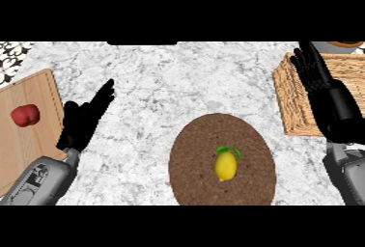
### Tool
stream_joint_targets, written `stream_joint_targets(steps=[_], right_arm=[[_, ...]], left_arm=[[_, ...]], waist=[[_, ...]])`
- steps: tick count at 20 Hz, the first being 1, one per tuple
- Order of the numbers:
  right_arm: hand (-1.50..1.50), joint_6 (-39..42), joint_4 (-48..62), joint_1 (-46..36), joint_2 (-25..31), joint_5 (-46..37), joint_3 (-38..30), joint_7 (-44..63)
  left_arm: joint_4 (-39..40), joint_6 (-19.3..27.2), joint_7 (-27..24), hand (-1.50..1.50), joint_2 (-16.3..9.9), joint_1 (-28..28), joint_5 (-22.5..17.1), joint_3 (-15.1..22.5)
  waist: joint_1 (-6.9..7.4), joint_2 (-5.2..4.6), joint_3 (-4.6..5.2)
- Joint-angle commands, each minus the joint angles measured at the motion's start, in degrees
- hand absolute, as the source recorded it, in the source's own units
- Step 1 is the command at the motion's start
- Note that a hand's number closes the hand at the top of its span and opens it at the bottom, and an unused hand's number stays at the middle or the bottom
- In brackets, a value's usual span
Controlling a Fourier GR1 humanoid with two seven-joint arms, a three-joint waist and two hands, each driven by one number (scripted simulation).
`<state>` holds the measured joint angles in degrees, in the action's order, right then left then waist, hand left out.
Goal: Pick the lemon from the placemat and place it in the basket
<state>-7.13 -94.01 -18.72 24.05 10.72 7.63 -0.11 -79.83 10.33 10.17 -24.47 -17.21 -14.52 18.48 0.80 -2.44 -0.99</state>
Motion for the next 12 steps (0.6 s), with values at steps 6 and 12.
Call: stream_joint_targets(steps=[6, 12], right_arm=[[1.50, -5.15, 4.50, -6.54, -14.31, 0.89, 5.74, 2.12], [-1.50, -15.18, 10.20, -6.24, -23.64, -19.46, 28.75, 3.18]], left_arm=[[7.84, 1.82, 1.09, 0.00, 1.50, 14.55, -4.17, -3.74], [5.46, 0.70, 0.19, 0.00, 1.78, 18.28, -3.96, -2.29]], waist=[[2.28, 1.99, 1.05], [2.36, 2.59, 1.15]])
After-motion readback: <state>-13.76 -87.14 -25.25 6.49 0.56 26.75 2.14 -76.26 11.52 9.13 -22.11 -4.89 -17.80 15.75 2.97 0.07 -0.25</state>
